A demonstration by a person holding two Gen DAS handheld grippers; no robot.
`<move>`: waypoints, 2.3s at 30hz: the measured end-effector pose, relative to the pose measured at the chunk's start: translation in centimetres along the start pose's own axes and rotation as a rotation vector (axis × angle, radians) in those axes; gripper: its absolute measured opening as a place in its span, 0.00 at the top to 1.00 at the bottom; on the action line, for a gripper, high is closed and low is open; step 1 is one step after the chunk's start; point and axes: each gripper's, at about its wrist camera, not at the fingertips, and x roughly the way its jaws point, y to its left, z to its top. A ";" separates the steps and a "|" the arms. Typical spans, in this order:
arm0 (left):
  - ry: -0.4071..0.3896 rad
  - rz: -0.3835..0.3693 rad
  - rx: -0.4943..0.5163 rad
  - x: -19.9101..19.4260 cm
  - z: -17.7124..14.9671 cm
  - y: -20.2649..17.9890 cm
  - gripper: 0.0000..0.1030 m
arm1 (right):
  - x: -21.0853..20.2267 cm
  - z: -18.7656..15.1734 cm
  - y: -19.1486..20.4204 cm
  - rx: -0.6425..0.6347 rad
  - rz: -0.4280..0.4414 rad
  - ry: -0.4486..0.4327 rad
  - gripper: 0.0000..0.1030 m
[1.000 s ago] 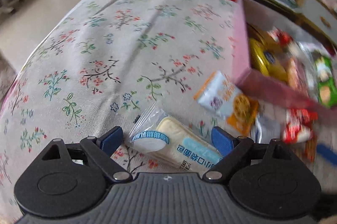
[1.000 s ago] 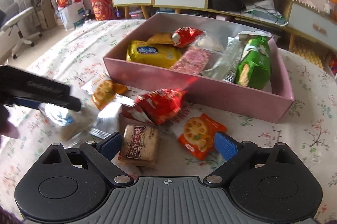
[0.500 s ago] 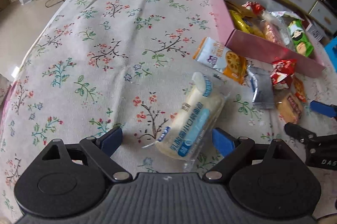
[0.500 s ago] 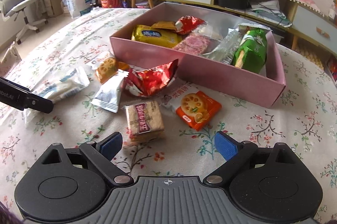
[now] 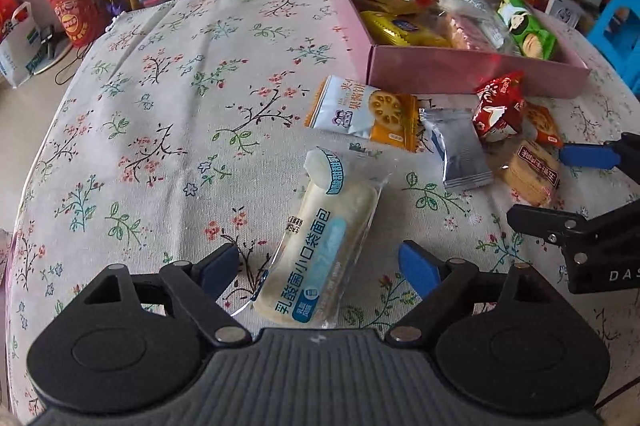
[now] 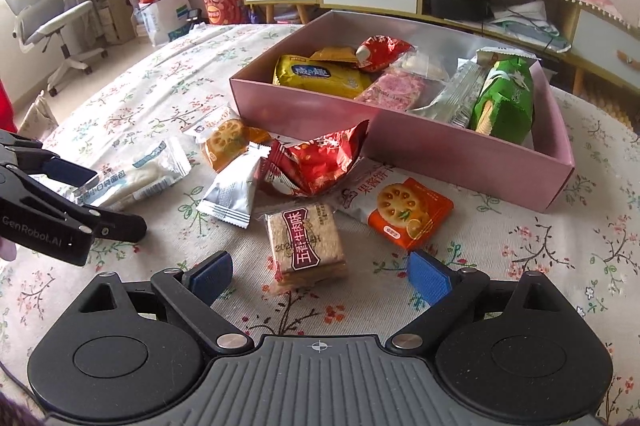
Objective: Organize snacks
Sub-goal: 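Move the left gripper to the white milk-bread bag and close on it, then lift the milk-bread bag with the left gripper, then carry the milk-bread bag with the left gripper while the right carries the wafer pack into the box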
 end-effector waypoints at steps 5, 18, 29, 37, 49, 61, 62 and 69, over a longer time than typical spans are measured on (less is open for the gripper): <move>0.003 -0.031 -0.008 -0.3 -0.1 0.3 0.28 | 0.1 -0.1 0.1 -0.010 -0.010 -0.018 0.07; -0.008 -0.060 0.019 -0.7 -0.1 0.2 0.56 | 0.0 0.0 0.2 -0.001 -0.029 -0.030 0.13; -0.010 -0.057 0.004 -0.7 0.0 0.3 0.59 | -0.6 -0.4 0.7 0.008 -0.005 -0.010 0.14; -0.007 -0.057 0.002 -0.7 0.1 0.3 0.59 | -1.5 -0.3 -0.4 0.139 0.073 0.028 0.20; -0.008 -0.044 -0.029 -0.6 0.4 0.5 0.62 | -3.1 -0.3 -0.6 0.183 0.070 0.067 0.23; -0.022 -0.021 -0.029 -0.4 0.7 0.2 0.64 | -0.8 0.1 -0.2 0.085 0.071 0.011 0.25; -0.022 -0.022 -0.026 -0.4 0.7 0.2 0.64 | -0.6 0.1 0.0 0.065 0.060 0.005 0.25; -0.022 -0.024 -0.032 -0.4 0.8 0.3 0.68 | 0.1 0.3 1.3 -0.035 -0.003 -0.016 0.32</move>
